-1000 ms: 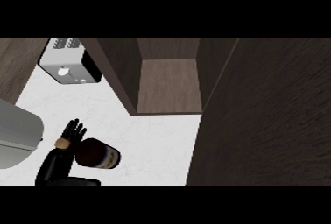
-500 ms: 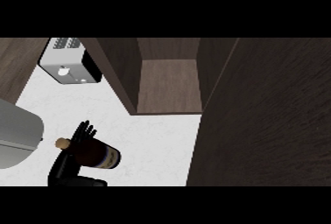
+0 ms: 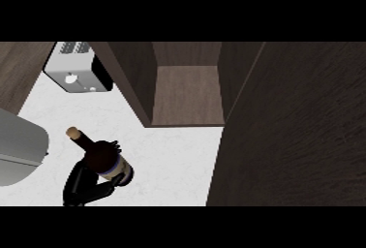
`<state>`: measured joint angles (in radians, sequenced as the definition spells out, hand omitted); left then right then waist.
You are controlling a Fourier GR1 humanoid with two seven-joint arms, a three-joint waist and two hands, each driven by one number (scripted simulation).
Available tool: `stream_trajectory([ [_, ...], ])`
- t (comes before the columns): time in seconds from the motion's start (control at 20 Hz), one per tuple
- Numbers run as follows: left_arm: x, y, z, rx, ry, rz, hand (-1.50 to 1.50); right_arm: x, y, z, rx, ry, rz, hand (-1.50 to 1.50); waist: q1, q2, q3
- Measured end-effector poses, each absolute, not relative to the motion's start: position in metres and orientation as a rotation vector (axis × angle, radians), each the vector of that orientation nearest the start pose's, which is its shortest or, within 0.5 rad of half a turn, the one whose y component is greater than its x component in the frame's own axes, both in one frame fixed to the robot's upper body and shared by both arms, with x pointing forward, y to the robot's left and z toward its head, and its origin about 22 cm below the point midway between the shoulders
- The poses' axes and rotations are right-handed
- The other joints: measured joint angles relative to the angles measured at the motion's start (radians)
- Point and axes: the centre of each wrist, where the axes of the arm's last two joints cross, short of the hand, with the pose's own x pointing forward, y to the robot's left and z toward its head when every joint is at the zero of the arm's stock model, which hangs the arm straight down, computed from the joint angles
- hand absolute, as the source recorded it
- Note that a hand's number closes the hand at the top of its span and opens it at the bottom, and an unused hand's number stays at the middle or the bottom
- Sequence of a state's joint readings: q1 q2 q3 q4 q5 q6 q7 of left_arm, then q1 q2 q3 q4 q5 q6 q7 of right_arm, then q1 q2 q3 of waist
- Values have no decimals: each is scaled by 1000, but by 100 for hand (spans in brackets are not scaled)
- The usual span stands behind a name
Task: Pick up the wine, place it into the cabinet and close the cabinet
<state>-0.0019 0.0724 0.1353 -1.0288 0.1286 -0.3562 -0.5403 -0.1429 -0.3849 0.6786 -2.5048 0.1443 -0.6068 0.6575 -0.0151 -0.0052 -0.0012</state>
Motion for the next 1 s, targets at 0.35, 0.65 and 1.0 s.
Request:
stream_trajectory([
  [0.35, 207, 276, -120, -224, -1655, 69, 150, 118, -152, 194, 214, -1839, 168, -150, 2, 0, 0],
  [0.65, 202, 282, -122, -194, -1707, 43, 150, 117, -152, 194, 219, -1837, 165, -150, 2, -1, 0],
  [1.0, 212, 283, -123, -207, -1725, 35, 150, 115, -152, 190, 214, -1852, 157, -150, 0, 1, 0],
])
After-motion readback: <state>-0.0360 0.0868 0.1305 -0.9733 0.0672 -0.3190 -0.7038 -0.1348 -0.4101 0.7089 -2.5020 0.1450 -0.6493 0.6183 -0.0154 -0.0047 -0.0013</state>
